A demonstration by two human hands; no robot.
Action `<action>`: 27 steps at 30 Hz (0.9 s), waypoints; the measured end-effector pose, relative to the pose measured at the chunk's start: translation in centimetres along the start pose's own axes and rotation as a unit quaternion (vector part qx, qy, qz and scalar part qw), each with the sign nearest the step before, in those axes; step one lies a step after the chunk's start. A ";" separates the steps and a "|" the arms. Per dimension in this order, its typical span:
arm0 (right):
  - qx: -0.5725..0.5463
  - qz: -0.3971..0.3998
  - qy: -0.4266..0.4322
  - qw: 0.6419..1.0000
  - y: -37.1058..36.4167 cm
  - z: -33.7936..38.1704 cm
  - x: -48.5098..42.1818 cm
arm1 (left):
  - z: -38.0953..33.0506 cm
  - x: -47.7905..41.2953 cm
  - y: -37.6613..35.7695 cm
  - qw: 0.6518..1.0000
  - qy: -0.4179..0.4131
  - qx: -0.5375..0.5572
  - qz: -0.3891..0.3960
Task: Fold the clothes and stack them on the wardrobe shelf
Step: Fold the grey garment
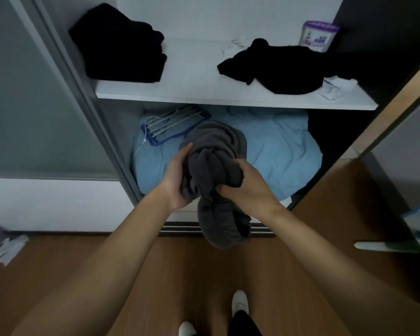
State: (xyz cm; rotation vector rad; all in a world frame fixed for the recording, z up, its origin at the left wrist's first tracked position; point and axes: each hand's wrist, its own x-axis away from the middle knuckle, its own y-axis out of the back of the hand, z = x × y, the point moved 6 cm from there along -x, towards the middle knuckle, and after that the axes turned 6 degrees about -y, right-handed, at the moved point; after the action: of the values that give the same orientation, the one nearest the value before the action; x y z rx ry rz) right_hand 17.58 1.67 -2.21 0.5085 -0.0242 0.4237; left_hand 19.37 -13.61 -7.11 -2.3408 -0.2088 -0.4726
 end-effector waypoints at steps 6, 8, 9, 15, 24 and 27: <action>-0.219 -0.027 -0.054 0.974 2.1 0.6 -0.2 | 0.1 1.5 -0.5 0.994 0.019 -0.105 0.032; -0.195 -0.031 -0.057 0.979 3.5 1.2 -0.7 | 0.0 1.9 -0.2 0.979 0.039 -0.199 0.014; -0.166 -0.026 -0.052 0.984 4.2 1.6 -1.0 | -0.5 2.1 0.3 0.956 0.032 -0.293 -0.008; 0.062 0.087 0.034 0.994 6.0 3.1 -0.9 | -6.5 2.2 -1.3 0.844 -0.199 -0.495 -0.048; 0.185 0.132 0.160 0.961 8.4 5.3 -1.0 | -1.8 1.0 -10.0 0.683 -0.130 -0.676 0.243; 0.144 0.108 0.150 0.972 9.7 4.4 -1.7 | -1.7 0.6 -11.0 0.649 -0.183 -0.715 0.183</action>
State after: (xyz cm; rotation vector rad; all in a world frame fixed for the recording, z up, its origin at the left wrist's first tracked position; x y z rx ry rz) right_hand 12.49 6.54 6.00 0.7258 0.2798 0.7203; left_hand 16.34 -6.84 1.17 -3.8722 0.7679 0.2393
